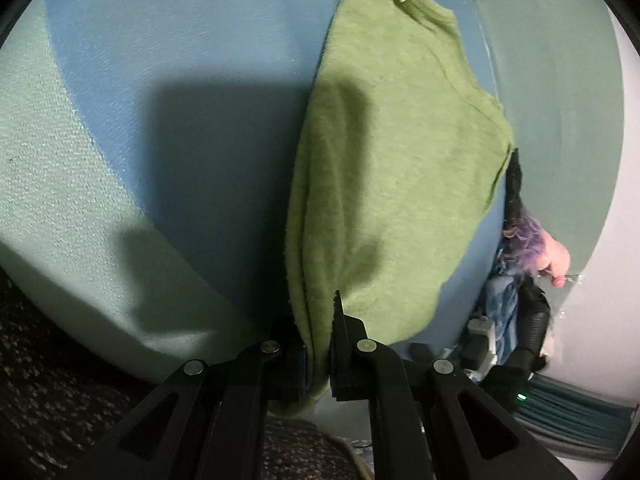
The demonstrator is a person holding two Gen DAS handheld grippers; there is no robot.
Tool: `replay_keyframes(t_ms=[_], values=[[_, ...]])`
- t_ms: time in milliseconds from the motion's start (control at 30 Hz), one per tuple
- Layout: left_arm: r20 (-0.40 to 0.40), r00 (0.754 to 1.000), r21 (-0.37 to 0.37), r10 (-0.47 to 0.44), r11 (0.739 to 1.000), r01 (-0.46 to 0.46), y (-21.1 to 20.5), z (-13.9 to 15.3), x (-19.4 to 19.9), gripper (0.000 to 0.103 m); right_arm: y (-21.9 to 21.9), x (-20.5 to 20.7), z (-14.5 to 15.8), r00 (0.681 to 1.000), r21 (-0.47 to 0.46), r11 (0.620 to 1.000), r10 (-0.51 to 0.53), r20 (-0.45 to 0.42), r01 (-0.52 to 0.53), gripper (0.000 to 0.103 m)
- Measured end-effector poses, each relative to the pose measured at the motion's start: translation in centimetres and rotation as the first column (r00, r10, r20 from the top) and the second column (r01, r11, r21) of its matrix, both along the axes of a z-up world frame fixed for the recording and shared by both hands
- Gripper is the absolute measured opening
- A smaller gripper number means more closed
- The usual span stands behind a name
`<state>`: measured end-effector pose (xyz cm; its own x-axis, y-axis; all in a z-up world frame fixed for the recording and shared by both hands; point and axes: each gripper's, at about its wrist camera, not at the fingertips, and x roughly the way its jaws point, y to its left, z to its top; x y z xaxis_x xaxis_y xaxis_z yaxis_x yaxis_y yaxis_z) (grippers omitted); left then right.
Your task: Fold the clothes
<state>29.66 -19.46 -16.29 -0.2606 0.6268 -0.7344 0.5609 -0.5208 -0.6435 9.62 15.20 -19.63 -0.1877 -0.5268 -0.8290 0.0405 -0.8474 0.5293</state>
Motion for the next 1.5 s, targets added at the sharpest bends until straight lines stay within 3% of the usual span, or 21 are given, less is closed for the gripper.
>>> replay_keyframes(t_ms=[33, 67, 133, 200, 267, 367, 400, 500, 633, 733, 800, 867, 933, 1000, 1133, 1167, 1300, 1500], values=[[0.014, 1.000, -0.012, 0.003, 1.000, -0.003, 0.0, -0.1, 0.0, 0.010, 0.0, -0.1, 0.7, 0.999, 0.012, 1.000, 0.006, -0.033, -0.005, 0.033], [0.028, 1.000, -0.024, 0.006, 1.000, -0.005, 0.1, -0.2, 0.0, 0.011, -0.3, -0.2, 1.1, 0.999, 0.020, 1.000, 0.012, -0.052, -0.010, 0.046], [0.042, 0.999, -0.008, 0.031, 0.999, -0.031, -0.7, -0.3, 0.4, 0.014, -0.8, -0.5, 1.6, 0.997, 0.033, 0.999, 0.023, -0.080, -0.020, 0.055], [0.056, 0.997, 0.009, 0.056, 0.998, -0.057, -1.4, -0.4, 0.8, 0.020, -0.8, -1.2, 1.4, 0.998, 0.029, 0.999, 0.022, -0.055, -0.021, 0.067], [0.056, 0.995, 0.043, 0.083, 0.995, -0.085, -1.6, -0.6, 1.1, 0.028, -0.6, -1.8, 0.5, 1.000, -0.006, 1.000, 0.014, 0.011, -0.014, 0.070], [0.030, 0.994, 0.068, 0.109, 0.992, -0.110, -1.9, -0.4, 1.5, 0.050, -1.3, -1.4, -2.5, 0.985, -0.168, 0.986, 0.004, 0.170, 0.025, 0.070], [0.022, 0.993, 0.075, 0.119, 0.990, -0.120, -2.0, -0.3, 1.6, 0.056, -1.3, -1.3, -3.3, 0.981, -0.214, 0.975, -0.011, 0.193, 0.053, 0.070], [0.000, 0.989, 0.069, 0.150, 0.986, -0.150, -2.0, -0.1, 2.0, 0.061, -1.1, -1.4, -4.4, 0.976, -0.309, 0.941, -0.076, 0.205, 0.138, 0.073], [-0.023, 0.989, 0.055, 0.149, 0.988, -0.147, -1.9, 0.1, 2.5, 0.061, 0.1, -2.3, -5.5, 0.941, -0.413, 0.865, -0.172, 0.291, 0.285, 0.070], [-0.014, 0.992, 0.043, 0.125, 0.991, -0.124, -1.4, 0.2, 2.6, 0.061, 0.1, -3.0, -5.7, 0.939, -0.410, 0.861, -0.192, 0.286, 0.301, 0.066], [0.001, 0.990, 0.015, 0.143, 0.990, -0.143, -1.5, 0.1, 2.7, 0.061, 0.2, -3.2, -5.7, 0.937, -0.388, 0.869, -0.207, 0.281, 0.308, 0.059], [0.014, 0.987, -0.013, 0.161, 0.987, -0.161, -1.5, 0.1, 2.9, 0.061, 0.6, -2.8, -5.9, 0.930, -0.346, 0.880, -0.233, 0.285, 0.326, 0.033], [0.025, 0.982, -0.026, 0.188, 0.982, -0.187, -1.8, 0.0, 3.2, 0.057, 1.1, -2.2, -6.2, 0.914, -0.320, 0.874, -0.271, 0.301, 0.364, 0.019], [0.039, 0.981, -0.025, 0.192, 0.981, -0.191, -2.0, -0.2, 3.5, 0.012, 1.2, -1.8, -6.2, 0.909, -0.328, 0.865, -0.282, 0.308, 0.380, 0.016], [0.012, 0.984, 0.062, 0.175, 0.983, -0.176, -2.7, -0.1, 4.0, 0.010, 1.3, -0.6, -4.5, 0.927, -0.354, 0.867, -0.267, 0.265, 0.351, 0.012], [0.014, 0.984, 0.115, 0.178, 0.977, -0.178, -3.7, -0.1, 4.5, 0.009, 1.3, -0.3, -4.0, 0.934, -0.364, 0.869, -0.255, 0.251, 0.335, 0.012], [-0.003, 0.991, 0.178, 0.131, 0.976, -0.128, -2.9, 0.5, 5.3, 0.009, 1.3, 1.3, -2.2, 0.965, -0.306, 0.923, -0.182, 0.191, 0.235, 0.012], [-0.002, 0.993, 0.304, 0.115, 0.946, -0.109, -2.7, 1.3, 7.0, 0.009, 2.8, 3.0, -4.3, 0.933, -0.271, 0.920, -0.201, 0.298, 0.285, 0.012]])
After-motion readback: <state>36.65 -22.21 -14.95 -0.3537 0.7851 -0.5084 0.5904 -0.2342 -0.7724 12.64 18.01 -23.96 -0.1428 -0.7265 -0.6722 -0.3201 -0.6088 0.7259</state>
